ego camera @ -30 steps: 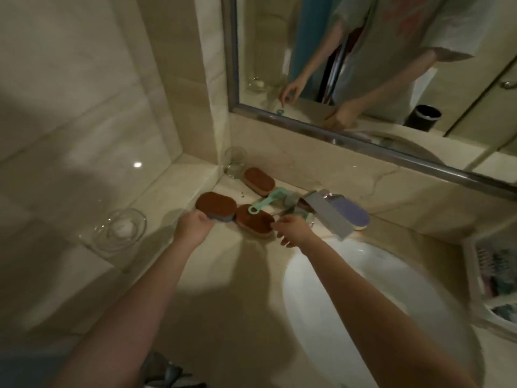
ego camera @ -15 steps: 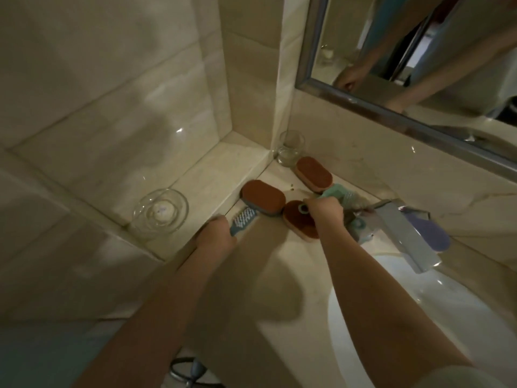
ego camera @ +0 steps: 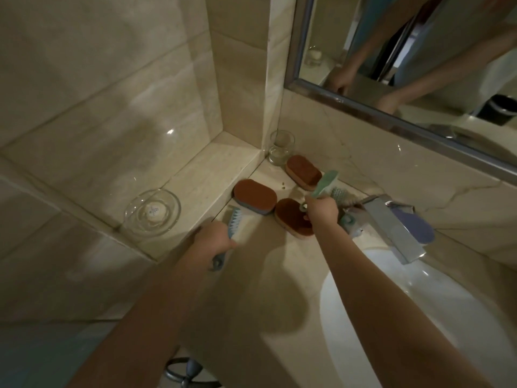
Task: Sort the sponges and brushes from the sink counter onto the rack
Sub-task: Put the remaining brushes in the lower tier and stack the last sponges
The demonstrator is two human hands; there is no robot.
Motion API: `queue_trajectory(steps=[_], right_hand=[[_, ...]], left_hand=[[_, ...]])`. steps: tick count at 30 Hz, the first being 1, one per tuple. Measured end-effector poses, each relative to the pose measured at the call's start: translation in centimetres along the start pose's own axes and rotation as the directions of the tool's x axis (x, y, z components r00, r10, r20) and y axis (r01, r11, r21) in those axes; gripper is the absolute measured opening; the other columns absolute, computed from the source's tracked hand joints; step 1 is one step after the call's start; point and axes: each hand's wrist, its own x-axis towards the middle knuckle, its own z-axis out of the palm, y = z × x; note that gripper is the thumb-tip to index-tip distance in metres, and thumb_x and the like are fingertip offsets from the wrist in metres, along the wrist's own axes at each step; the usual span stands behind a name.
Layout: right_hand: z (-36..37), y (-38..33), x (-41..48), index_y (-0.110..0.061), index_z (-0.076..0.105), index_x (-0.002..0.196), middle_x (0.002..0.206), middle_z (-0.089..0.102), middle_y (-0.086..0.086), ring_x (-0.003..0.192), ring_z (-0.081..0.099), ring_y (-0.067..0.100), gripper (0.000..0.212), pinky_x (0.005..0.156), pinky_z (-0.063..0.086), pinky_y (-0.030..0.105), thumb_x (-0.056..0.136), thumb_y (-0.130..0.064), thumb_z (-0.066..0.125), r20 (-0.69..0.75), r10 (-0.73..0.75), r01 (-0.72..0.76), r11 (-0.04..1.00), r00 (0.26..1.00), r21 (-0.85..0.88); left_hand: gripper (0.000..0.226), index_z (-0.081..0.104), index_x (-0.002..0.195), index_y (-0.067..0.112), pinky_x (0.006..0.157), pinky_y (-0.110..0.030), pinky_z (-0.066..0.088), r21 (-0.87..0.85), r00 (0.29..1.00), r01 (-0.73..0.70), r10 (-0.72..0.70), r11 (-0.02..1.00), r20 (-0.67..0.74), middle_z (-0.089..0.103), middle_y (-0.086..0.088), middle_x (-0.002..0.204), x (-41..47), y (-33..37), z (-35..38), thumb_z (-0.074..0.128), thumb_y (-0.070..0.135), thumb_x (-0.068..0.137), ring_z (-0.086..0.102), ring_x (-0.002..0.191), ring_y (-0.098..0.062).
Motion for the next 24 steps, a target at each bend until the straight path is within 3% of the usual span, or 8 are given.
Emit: queue_trajectory(steps=[5, 10, 13, 17, 20, 24], right_hand=[[-0.2, 1.1, -1.7, -0.009, 0.065, 0.111, 0.099, 0.065, 0.006, 0.082, 0.061, 0.019, 0.029, 0.072, 0.054, 0.031, 0.090, -0.028, 0.064, -0.046, -0.184, 0.183, 0.983, 0.982, -0.020], [-1.6, 1.7, -4.1, -0.010, 0.066, 0.092, 0.088, 0.065, 0.007, 0.067, 0.058, 0.013, 0.017, 0.052, 0.045, 0.024, 0.085, -0.025, 0.070, 0.023, -0.276, 0.270, 0.952, 0.961, 0.147], [-3.9, 2.2, -6.0, -0.014, 0.060, 0.084, 0.085, 0.066, 0.008, 0.067, 0.059, 0.015, 0.011, 0.048, 0.043, 0.021, 0.087, -0.022, 0.068, 0.058, -0.361, 0.342, 0.917, 0.931, 0.206], [-8.2, 3.3, -8.6, -0.016, 0.044, 0.077, 0.069, 0.070, 0.001, 0.053, 0.062, 0.003, 0.024, 0.042, 0.039, 0.014, 0.090, -0.004, 0.059, 0.074, -0.487, 0.438, 0.833, 0.870, 0.338], [-12.6, 4.6, -10.0, -0.017, 0.037, 0.076, 0.057, 0.066, -0.004, 0.044, 0.054, -0.001, 0.031, 0.038, 0.033, 0.014, 0.090, 0.003, 0.056, 0.060, -0.512, 0.450, 0.800, 0.857, 0.396], [-19.2, 7.2, -11.4, -0.020, 0.046, 0.086, 0.062, 0.067, -0.004, 0.047, 0.045, 0.004, 0.024, 0.042, 0.027, 0.016, 0.087, 0.001, 0.058, -0.004, -0.502, 0.465, 0.798, 0.865, 0.382]], left_hand=[[0.013, 0.056, 0.078, 0.016, 0.063, -0.028, 0.040, -0.105, 0.999, -0.013, 0.008, 0.994, -0.048, 0.062, -0.003, 0.082, -1.5, -0.2, -0.1, 0.058, 0.026, 0.087, 0.056, 0.072, -0.018], [0.023, 0.053, 0.068, 0.016, 0.052, -0.025, 0.038, -0.406, 0.981, -0.107, 0.030, 0.908, -0.191, 0.058, -0.002, 0.068, -3.2, 0.9, -1.1, 0.059, 0.021, 0.089, 0.055, 0.062, -0.014], [0.017, 0.061, 0.079, 0.008, 0.063, -0.029, 0.043, -0.493, 0.963, -0.211, 0.092, 0.844, -0.254, 0.061, -0.007, 0.075, -4.2, 3.1, -1.6, 0.060, 0.022, 0.088, 0.058, 0.073, -0.021], [0.013, 0.063, 0.084, 0.010, 0.063, -0.027, 0.048, -0.573, 0.942, -0.320, 0.185, 0.754, -0.281, 0.065, -0.003, 0.079, -6.5, 7.7, -1.8, 0.062, 0.023, 0.088, 0.061, 0.071, -0.014], [0.011, 0.063, 0.087, 0.008, 0.057, -0.028, 0.051, -0.673, 0.917, -0.396, 0.300, 0.624, -0.261, 0.070, -0.010, 0.086, -8.5, 11.8, -1.5, 0.062, 0.018, 0.088, 0.068, 0.076, -0.021], [0.010, 0.059, 0.082, 0.008, 0.044, -0.024, 0.040, -0.664, 0.863, -0.481, 0.441, 0.573, -0.246, 0.066, -0.008, 0.070, -11.6, 17.8, 0.1, 0.059, 0.015, 0.090, 0.053, 0.039, -0.010]])
